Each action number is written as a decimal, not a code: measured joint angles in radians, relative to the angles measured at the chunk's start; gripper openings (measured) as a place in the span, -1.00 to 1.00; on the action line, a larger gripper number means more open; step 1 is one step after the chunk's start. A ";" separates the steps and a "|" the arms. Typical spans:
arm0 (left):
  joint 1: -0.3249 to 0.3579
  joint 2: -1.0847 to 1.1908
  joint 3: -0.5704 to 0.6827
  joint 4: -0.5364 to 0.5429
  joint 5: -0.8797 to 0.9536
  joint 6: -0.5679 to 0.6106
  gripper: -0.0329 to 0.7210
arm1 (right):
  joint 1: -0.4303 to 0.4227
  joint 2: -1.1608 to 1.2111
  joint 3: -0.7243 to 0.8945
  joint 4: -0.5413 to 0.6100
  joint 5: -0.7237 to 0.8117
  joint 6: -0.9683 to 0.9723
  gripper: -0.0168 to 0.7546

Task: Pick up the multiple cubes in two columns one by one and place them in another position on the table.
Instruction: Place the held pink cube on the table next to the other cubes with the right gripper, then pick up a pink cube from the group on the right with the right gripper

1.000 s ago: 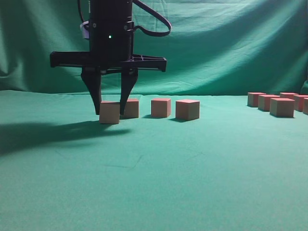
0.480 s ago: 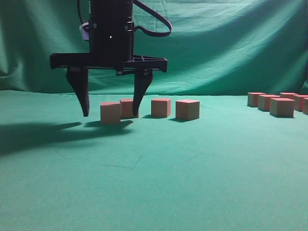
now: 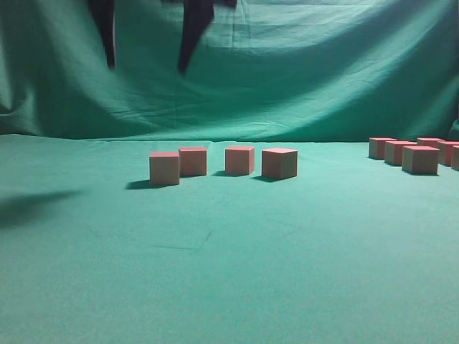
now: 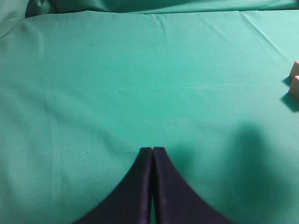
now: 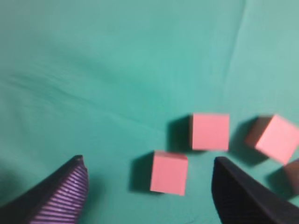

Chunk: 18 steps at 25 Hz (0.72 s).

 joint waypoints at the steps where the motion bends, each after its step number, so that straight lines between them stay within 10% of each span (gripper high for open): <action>1: 0.000 0.000 0.000 0.000 0.000 0.000 -0.91 | 0.000 -0.026 -0.012 0.000 0.002 -0.032 0.44; 18: 0.000 0.000 0.000 0.000 0.000 0.000 -0.91 | -0.151 -0.529 0.037 -0.229 0.031 -0.344 0.44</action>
